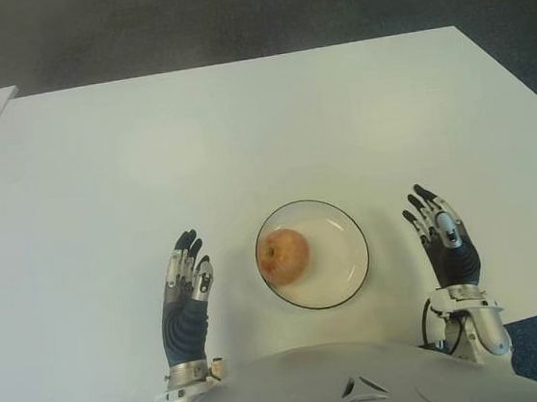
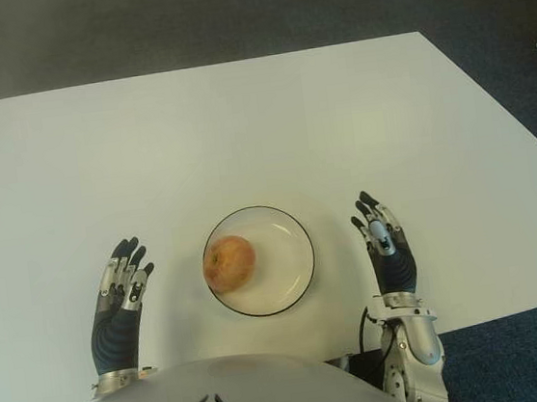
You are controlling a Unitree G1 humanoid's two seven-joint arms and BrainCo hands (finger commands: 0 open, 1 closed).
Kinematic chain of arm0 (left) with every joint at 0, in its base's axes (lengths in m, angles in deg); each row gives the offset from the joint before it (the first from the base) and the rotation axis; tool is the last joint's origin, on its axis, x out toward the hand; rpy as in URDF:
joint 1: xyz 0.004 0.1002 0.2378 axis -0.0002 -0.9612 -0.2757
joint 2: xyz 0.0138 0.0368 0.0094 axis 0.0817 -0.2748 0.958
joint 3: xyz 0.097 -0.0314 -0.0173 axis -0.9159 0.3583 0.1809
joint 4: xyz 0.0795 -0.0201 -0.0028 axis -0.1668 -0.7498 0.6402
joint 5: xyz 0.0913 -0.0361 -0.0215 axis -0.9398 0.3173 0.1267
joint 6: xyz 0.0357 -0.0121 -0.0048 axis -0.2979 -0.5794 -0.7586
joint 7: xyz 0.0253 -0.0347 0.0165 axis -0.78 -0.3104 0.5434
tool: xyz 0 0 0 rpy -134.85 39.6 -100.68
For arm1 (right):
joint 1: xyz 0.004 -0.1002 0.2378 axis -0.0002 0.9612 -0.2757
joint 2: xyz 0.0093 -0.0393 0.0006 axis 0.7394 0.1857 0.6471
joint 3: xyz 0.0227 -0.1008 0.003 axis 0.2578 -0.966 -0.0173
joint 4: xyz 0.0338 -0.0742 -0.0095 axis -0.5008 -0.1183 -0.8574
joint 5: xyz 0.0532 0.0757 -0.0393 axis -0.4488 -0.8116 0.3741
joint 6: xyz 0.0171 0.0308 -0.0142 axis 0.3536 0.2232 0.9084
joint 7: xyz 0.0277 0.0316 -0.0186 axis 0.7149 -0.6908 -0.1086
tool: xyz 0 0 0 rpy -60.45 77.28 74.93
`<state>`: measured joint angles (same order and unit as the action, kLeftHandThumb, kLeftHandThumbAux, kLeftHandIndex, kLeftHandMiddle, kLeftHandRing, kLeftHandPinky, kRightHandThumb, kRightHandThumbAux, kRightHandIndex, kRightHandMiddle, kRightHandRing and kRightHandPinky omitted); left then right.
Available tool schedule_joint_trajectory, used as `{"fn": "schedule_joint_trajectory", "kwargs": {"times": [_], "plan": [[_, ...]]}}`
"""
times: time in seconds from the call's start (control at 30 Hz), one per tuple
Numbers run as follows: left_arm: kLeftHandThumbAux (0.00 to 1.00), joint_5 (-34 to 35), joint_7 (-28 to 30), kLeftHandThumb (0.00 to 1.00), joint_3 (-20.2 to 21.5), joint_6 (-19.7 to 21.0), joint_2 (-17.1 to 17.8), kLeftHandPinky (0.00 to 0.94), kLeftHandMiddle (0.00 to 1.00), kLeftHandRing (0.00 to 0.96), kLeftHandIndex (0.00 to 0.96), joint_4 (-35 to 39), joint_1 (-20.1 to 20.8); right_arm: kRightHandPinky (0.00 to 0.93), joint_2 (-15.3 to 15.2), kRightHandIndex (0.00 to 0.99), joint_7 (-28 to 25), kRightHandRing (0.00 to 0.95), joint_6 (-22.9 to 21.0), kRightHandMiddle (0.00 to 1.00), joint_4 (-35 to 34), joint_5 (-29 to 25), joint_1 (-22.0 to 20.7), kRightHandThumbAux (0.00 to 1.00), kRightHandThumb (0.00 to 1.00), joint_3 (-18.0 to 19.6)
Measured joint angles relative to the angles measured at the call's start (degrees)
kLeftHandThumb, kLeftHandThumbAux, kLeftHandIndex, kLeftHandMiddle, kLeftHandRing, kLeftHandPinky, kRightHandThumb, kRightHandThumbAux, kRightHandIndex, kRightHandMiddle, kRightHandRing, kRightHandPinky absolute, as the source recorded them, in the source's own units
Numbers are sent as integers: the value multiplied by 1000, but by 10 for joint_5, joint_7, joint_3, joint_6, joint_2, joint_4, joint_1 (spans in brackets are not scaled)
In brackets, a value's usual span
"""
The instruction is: Put the apples into the plate.
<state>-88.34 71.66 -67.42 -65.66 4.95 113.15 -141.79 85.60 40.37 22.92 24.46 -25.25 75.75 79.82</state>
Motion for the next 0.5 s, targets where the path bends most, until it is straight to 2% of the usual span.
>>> {"fn": "schedule_joint_trajectory", "kwargs": {"times": [0.13, 0.3, 0.43, 0.5], "plan": [[492, -8, -6, 136, -2, -1, -1, 0, 10, 0, 65, -8, -1, 19, -7, 160, -5, 5, 29, 64, 29, 21, -1, 473, 184, -11], [493, -26, -15, 112, 0, -16, 0, 4, 13, 0, 69, -22, -5, 20, -14, 180, -6, 4, 40, 66, 56, 36, 5, 478, 191, -25], [482, -39, -19, 110, 5, -47, 0, 7, 23, 0, 125, -80, 2, 35, -19, 210, -9, 11, 43, 78, 65, 39, 11, 472, 199, -36], [472, -43, -22, 114, 14, -69, -1, 26, 36, 4, 156, -129, 20, 44, -21, 223, -11, 19, 47, 86, 70, 39, 13, 470, 202, -41]]}}
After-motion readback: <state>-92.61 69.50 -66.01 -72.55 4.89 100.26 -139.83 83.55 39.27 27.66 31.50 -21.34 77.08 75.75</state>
